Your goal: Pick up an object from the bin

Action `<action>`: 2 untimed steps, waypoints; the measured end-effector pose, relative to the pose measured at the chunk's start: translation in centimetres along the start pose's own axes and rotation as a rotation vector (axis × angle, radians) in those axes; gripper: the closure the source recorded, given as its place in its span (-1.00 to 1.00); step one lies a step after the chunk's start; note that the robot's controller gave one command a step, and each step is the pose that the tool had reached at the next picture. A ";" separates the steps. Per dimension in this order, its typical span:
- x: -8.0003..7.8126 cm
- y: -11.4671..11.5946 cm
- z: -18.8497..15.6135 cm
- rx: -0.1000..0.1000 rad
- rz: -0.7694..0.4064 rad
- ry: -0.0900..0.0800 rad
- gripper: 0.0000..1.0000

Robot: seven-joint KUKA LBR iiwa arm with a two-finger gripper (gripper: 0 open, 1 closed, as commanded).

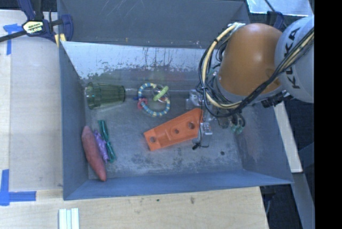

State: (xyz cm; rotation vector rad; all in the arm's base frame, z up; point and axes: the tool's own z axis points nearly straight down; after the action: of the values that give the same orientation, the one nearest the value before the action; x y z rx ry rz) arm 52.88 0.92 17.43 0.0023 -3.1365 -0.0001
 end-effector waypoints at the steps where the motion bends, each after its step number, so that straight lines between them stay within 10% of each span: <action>1: -0.2 0.0 -0.5 0.000 0.000 -0.008 -1.00; 2: -0.9 0.7 4.1 0.000 -0.030 -0.014 -1.00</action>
Offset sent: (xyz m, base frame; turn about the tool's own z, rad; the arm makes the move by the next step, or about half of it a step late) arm 0.0111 0.0181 -0.1043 -0.0725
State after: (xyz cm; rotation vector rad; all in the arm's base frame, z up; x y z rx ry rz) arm 53.73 1.66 13.32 0.0493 -3.1498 0.0004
